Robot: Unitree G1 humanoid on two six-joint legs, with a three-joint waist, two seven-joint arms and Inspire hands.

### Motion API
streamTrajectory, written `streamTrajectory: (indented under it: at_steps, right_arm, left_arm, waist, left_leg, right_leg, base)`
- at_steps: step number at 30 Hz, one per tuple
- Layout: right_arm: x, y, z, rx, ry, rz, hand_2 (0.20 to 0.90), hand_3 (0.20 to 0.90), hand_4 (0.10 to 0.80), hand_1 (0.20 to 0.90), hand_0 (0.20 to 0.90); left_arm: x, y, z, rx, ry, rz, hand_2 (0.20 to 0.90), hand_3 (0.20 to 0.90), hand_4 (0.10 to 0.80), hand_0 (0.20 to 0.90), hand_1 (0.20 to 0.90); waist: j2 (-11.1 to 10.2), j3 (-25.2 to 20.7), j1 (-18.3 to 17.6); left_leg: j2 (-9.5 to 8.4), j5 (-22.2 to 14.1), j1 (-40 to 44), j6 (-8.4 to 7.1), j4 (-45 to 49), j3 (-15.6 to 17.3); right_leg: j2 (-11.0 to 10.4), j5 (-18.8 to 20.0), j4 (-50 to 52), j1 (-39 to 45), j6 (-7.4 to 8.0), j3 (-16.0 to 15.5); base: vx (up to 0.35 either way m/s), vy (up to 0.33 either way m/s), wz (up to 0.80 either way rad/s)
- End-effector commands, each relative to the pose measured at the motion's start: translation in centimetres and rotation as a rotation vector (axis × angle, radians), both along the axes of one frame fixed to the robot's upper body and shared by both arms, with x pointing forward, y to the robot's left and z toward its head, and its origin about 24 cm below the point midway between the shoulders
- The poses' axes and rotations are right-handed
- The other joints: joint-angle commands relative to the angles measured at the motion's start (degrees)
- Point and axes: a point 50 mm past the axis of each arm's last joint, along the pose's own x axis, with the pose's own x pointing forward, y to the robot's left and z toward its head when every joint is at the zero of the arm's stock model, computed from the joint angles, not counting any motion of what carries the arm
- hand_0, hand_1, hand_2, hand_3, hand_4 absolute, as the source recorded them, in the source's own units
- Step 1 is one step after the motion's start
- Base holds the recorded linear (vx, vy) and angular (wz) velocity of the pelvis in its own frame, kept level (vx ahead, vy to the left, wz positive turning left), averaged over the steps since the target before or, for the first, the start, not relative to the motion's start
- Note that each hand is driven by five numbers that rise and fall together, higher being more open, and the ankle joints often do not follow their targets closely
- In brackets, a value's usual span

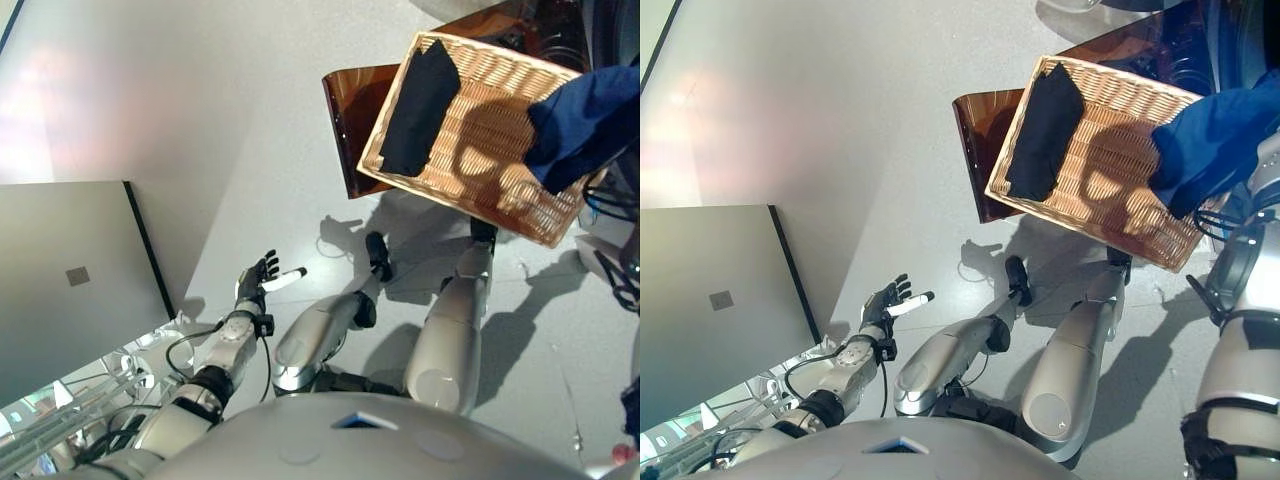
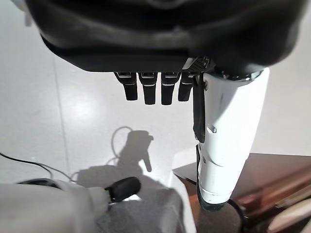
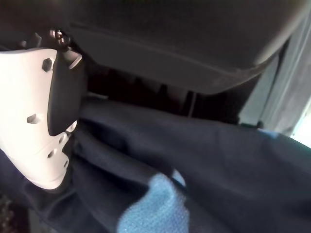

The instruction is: Pick up the clothes and place them into the washing machine

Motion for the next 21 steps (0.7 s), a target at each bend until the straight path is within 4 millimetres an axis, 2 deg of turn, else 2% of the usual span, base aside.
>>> streamTrajectory:
  at_steps: [1,2,4,8,12,21]
  right_arm:
    - [-1.1,-0.7,7.9,-0.328,-0.104,-0.008,0.444,0.444,0.475,0.444,0.444]
    - [-1.0,-0.7,7.4,-0.339,-0.067,0.009,0.900,0.900,0.800,0.900,0.900]
    - [-0.9,-0.7,7.2,-0.345,-0.047,0.024,0.900,0.900,0.800,0.900,0.900]
    - [-0.3,-0.5,5.2,-0.355,0.028,0.066,0.900,0.900,0.800,0.900,0.900]
    - [0.5,0.4,2.3,-0.308,0.022,0.115,0.900,0.900,0.800,0.900,0.900]
    - [1.3,1.7,-1.0,-0.242,0.017,0.172,0.900,0.900,0.800,0.900,0.900]
  left_arm:
    - [-0.7,2.2,-0.3,0.059,0.007,0.063,0.900,0.900,0.800,0.900,0.900]
    - [-0.7,2.2,-0.3,0.058,0.011,0.064,0.900,0.900,0.800,0.900,0.900]
    - [-0.8,2.3,-0.4,0.055,0.014,0.067,0.900,0.900,0.800,0.900,0.900]
    - [-1.1,2.6,-0.7,0.051,0.037,0.092,0.900,0.900,0.800,0.900,0.900]
    - [-1.4,3.1,-1.0,0.069,0.065,0.124,0.900,0.900,0.800,0.900,0.900]
    - [-1.7,3.6,-1.4,0.082,0.091,0.148,0.900,0.900,0.800,0.900,0.900]
  waist:
    - [0.86,-2.91,0.20]
    - [0.83,-2.91,0.02]
    - [0.94,-2.93,0.10]
    - [0.89,-2.92,-0.40]
    - [0.57,-2.68,-1.40]
    - [0.51,-3.03,-1.98]
  left_leg:
    - [3.69,5.05,-6.08,-8.68,2.11,-2.42]
    - [3.51,4.76,-5.76,-8.69,2.18,-2.39]
    - [3.70,4.93,-5.99,-8.66,2.36,-2.22]
    - [3.77,4.55,-5.56,-8.53,2.65,-2.10]
    - [3.97,4.23,-5.61,-8.36,3.28,-1.61]
    - [3.64,3.23,-5.59,-8.03,4.07,-1.02]
  right_leg:
    - [1.48,-8.43,10.31,-1.11,-1.92,-2.09]
    - [1.29,-8.95,10.53,-0.83,-1.86,-2.16]
    - [1.55,-8.45,10.29,-0.91,-1.97,-2.03]
    - [1.61,-8.96,10.66,-0.51,-2.03,-1.98]
    - [2.16,-8.57,10.53,-0.42,-2.32,-1.67]
    - [1.90,-8.76,10.50,-0.42,-2.39,-1.19]
  base:
    - [0.000,0.000,0.00]
    - [0.000,0.000,0.00]
    - [0.000,0.000,0.00]
    - [0.009,-0.002,0.00]
    - [0.009,0.000,0.00]
    - [0.003,0.012,-0.02]
